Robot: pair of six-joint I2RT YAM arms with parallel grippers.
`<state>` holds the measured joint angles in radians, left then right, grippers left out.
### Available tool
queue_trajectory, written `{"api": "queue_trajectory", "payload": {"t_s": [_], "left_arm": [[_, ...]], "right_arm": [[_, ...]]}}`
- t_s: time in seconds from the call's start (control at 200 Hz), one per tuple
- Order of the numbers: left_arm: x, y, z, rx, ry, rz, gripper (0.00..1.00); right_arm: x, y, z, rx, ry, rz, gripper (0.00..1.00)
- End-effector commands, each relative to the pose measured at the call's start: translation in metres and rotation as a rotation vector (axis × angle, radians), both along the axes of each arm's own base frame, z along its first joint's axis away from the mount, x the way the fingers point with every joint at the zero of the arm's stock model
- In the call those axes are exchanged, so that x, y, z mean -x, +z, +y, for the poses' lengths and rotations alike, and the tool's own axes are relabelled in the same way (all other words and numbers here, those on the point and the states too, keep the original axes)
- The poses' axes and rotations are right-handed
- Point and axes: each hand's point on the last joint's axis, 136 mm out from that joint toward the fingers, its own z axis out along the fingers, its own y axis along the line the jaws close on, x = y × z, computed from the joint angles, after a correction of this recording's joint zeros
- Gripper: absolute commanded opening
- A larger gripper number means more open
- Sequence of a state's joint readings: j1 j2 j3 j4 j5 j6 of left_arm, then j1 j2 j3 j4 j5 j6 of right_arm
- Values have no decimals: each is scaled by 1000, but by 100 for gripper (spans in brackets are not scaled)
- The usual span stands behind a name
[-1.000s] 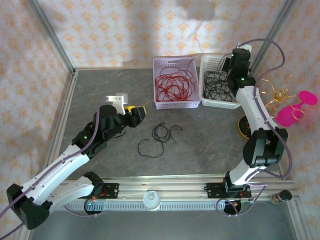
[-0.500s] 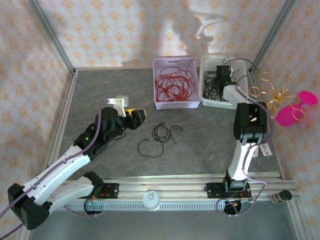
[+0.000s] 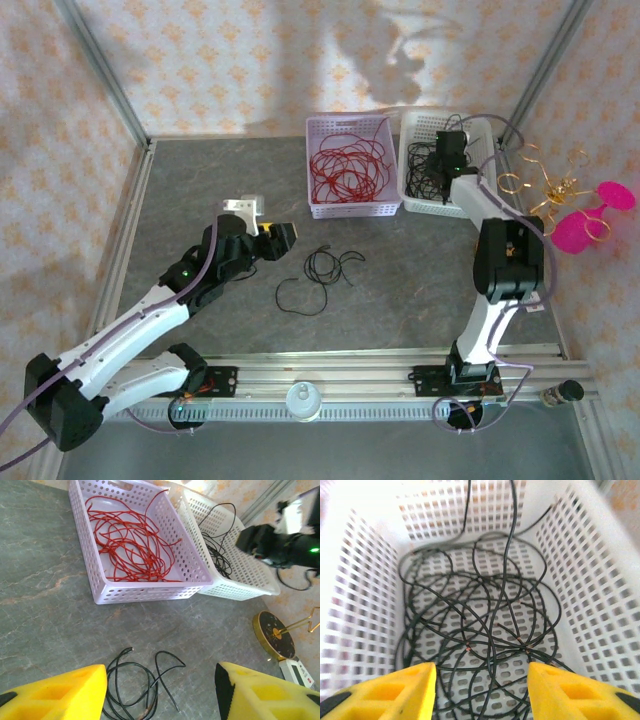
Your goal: Untangle the cables
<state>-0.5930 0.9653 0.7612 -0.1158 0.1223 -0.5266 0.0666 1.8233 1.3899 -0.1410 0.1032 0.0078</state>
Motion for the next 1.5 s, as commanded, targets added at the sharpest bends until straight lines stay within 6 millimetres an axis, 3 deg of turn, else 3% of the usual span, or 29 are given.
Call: {"api": "queue_trajectory", "payload": {"t_s": [0.0,0.22,0.395,0.586,0.791,1.001,1.231,1.401,1.496], "left_arm": [[-5,3,1,29,21,-23,60],[-5,-5,3,1,27,-5,61],[-3,-15,4,-2,31,14,61],[1,-29,7,-3,40,43,62],[4,-46,11,-16,52,79,62],[11,-66,17,-22,72,129,63],[20,-88,22,-33,80,179,63],[23,-92,23,-10,84,179,63],[24,-92,24,-1,84,173,63]], "right_arm": [[18,55,14,-36,18,-144,52],[73,84,49,-114,102,-236,54],[117,84,92,-171,209,-237,55],[166,53,137,-192,325,-157,55],[207,-2,178,-259,438,-9,55],[228,-56,189,-274,470,156,56],[239,-95,198,-286,490,314,55],[234,-104,212,-444,408,320,55],[228,-108,217,-444,419,304,56]]}}
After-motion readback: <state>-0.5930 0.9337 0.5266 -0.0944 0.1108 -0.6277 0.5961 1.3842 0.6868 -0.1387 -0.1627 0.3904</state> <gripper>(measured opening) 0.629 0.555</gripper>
